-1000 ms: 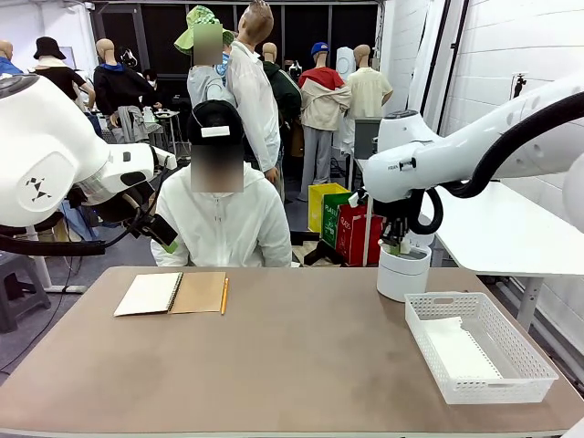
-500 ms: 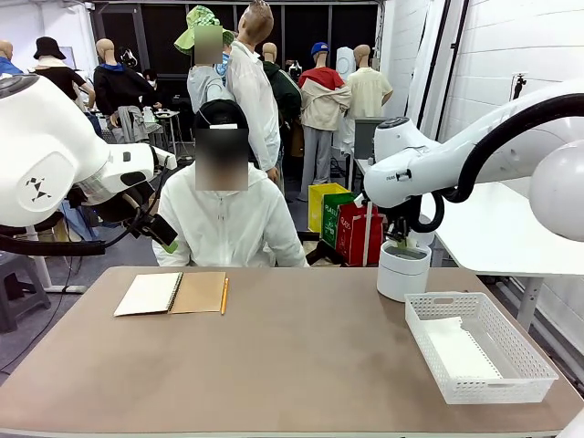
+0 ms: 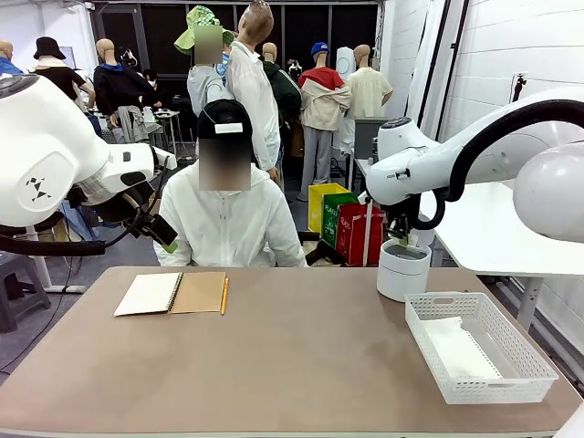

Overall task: Sort the paper based on its condition.
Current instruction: If a person hands you a paper, place it in the Organizing basket , and if it's crumpled, put it in the Trash can.

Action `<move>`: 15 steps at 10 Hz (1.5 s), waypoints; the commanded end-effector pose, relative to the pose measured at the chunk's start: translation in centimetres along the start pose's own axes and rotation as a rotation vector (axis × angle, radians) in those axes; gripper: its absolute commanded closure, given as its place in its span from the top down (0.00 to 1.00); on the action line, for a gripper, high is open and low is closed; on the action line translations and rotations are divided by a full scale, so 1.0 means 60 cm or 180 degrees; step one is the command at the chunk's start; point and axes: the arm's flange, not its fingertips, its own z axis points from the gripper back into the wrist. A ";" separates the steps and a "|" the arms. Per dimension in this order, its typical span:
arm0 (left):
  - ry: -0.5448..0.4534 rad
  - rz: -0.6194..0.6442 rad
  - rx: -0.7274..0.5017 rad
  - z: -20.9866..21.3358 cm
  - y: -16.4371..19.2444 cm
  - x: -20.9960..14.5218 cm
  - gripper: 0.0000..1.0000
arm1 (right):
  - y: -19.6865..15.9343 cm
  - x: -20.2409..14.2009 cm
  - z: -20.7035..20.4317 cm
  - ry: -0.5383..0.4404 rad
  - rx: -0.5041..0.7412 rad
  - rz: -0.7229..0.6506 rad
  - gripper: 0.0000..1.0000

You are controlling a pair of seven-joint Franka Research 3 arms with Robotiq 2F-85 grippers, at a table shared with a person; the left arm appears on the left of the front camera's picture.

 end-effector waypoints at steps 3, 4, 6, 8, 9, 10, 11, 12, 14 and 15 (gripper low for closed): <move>0.0000 0.0002 -0.0005 0.000 0.001 -0.001 1.00 | -0.014 0.007 -0.018 0.0100 -0.0160 -0.0144 0.00; 0.0000 0.0002 -0.0005 0.000 0.001 -0.001 1.00 | -0.015 0.008 -0.020 0.0106 -0.0161 -0.0158 0.00; 0.0000 0.0002 -0.0005 0.000 0.001 -0.001 1.00 | -0.021 0.010 -0.027 0.0107 -0.0150 -0.0258 0.39; 0.0000 0.0002 -0.0005 0.000 0.001 -0.001 1.00 | -0.022 0.012 -0.028 0.0064 -0.0155 -0.0328 0.78; 0.0000 0.0002 -0.0005 0.000 0.001 -0.001 1.00 | -0.022 0.012 -0.030 0.0059 -0.0159 -0.0336 0.98; 0.0000 0.0002 -0.0005 0.000 0.001 -0.001 1.00 | -0.020 0.011 -0.029 0.0056 -0.0157 -0.0342 1.00; 0.0000 0.0002 -0.0005 0.000 0.001 -0.001 1.00 | -0.019 0.010 -0.027 0.0050 -0.0150 -0.0354 1.00; 0.0000 0.0002 -0.0005 0.000 0.001 -0.001 1.00 | -0.018 0.010 -0.024 0.0052 -0.0142 -0.0357 1.00; 0.0000 0.0002 -0.0005 0.000 0.001 -0.001 1.00 | -0.015 0.007 -0.017 0.0045 -0.0117 -0.0361 1.00; 0.0000 0.0002 -0.0005 0.000 0.001 -0.001 1.00 | -0.011 0.005 -0.014 0.0039 -0.0094 -0.0364 1.00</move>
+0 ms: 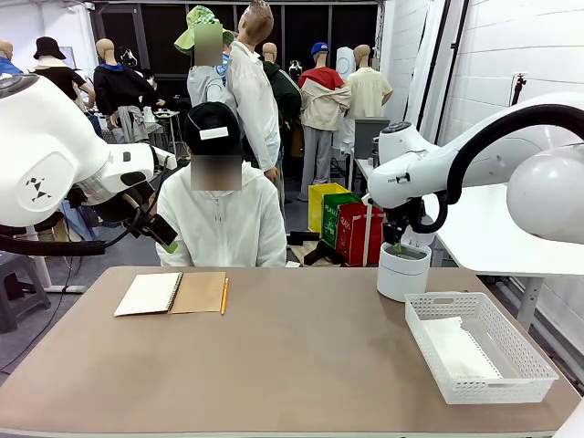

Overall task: Sort the paper based on its condition.
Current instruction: If a person hands you a paper, place it in the Organizing basket , and if it's crumpled, put it in the Trash can.

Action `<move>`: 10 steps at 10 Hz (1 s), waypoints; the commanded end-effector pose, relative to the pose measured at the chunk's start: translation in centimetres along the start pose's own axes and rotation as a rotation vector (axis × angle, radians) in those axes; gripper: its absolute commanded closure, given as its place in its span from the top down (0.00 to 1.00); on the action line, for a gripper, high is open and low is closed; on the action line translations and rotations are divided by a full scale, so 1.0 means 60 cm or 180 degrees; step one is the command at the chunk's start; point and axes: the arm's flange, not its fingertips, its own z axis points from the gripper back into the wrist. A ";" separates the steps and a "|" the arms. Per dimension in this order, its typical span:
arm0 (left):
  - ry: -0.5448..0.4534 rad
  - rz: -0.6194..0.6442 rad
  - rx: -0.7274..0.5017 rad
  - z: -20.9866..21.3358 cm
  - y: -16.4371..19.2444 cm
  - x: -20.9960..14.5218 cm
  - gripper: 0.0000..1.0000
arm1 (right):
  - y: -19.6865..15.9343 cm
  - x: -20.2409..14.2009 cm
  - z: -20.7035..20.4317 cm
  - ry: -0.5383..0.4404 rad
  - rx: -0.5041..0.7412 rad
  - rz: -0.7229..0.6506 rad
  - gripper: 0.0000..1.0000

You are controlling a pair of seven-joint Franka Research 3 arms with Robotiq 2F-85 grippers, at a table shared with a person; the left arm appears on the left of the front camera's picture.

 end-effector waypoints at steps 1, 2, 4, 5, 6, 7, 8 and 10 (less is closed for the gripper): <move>0.0000 0.0002 -0.0005 0.000 0.001 -0.001 1.00 | 0.005 0.000 0.007 0.0002 -0.0030 -0.0079 1.00; 0.0000 0.0002 -0.0005 0.000 0.001 -0.001 1.00 | 0.007 -0.002 0.008 0.0008 -0.0006 -0.0115 1.00; 0.0000 0.0002 -0.0005 0.000 0.001 -0.001 1.00 | 0.012 -0.001 0.020 0.0011 0.0015 -0.0214 1.00; 0.0000 0.0002 -0.0005 0.000 0.001 -0.001 1.00 | 0.002 0.001 0.007 -0.0017 -0.0005 -0.0037 1.00; 0.0000 0.0002 -0.0005 0.000 0.001 -0.001 1.00 | 0.002 0.001 0.007 -0.0017 -0.0005 -0.0037 1.00; 0.0000 0.0002 -0.0005 0.000 0.001 -0.001 1.00 | 0.002 0.001 0.007 -0.0017 -0.0005 -0.0037 1.00; 0.0000 0.0002 -0.0005 0.000 0.001 -0.001 1.00 | 0.002 0.001 0.007 -0.0017 -0.0005 -0.0037 1.00; 0.0000 0.0002 -0.0005 0.000 0.001 -0.001 1.00 | 0.002 0.001 0.007 -0.0017 -0.0005 -0.0037 1.00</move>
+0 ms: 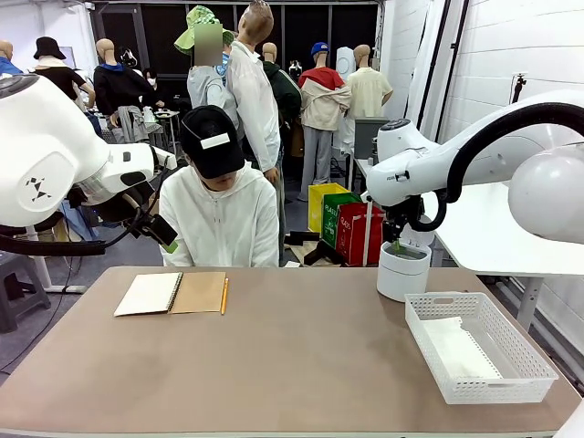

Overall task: Sort the paper based on its condition.
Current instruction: If a person hands you a paper, place it in the Organizing basket , and if it's crumpled, put it in the Trash can.

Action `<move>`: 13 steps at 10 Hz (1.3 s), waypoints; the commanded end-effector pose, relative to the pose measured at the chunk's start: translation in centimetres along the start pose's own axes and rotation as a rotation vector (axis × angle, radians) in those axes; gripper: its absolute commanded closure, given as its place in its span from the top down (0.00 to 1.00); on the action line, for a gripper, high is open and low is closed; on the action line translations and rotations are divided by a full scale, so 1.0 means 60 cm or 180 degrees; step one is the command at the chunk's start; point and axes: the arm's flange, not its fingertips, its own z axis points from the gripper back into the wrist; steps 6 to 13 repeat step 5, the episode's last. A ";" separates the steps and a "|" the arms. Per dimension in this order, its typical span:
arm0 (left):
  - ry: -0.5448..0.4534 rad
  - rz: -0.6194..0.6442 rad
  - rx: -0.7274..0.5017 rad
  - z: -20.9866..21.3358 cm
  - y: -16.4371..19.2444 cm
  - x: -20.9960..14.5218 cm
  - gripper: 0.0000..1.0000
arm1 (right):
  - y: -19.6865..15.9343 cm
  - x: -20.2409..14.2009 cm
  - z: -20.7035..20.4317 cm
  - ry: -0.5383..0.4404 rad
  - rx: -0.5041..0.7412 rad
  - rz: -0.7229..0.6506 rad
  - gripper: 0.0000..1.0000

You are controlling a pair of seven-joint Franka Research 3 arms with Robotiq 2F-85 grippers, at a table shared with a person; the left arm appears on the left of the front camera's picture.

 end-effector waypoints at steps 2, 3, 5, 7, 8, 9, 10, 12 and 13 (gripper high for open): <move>0.0000 0.0002 -0.0005 0.000 0.001 -0.001 1.00 | -0.002 0.000 -0.004 -0.0001 -0.0002 0.0029 1.00; 0.0000 0.0002 -0.0005 0.000 0.001 -0.001 1.00 | -0.002 0.000 -0.004 -0.0001 -0.0002 0.0029 1.00; 0.0000 0.0002 -0.0005 0.000 0.001 -0.001 1.00 | -0.002 0.000 -0.004 -0.0001 -0.0002 0.0029 1.00; 0.0000 0.0002 -0.0005 0.000 0.001 -0.001 1.00 | -0.002 0.000 -0.004 -0.0001 -0.0002 0.0029 1.00; 0.0000 0.0002 -0.0005 0.000 0.001 -0.001 1.00 | -0.002 0.000 -0.004 -0.0001 -0.0002 0.0029 1.00; 0.0000 0.0002 -0.0005 0.000 0.001 -0.001 1.00 | -0.002 0.000 -0.004 -0.0001 -0.0002 0.0029 1.00; 0.0000 0.0002 -0.0005 0.000 0.001 -0.001 1.00 | -0.002 0.000 -0.004 -0.0001 -0.0002 0.0029 1.00; 0.0000 0.0002 -0.0005 0.000 0.001 -0.001 1.00 | -0.002 0.000 -0.004 -0.0001 -0.0002 0.0029 1.00; 0.0000 0.0002 -0.0005 0.000 0.001 -0.001 1.00 | -0.002 0.000 -0.004 -0.0001 -0.0002 0.0029 1.00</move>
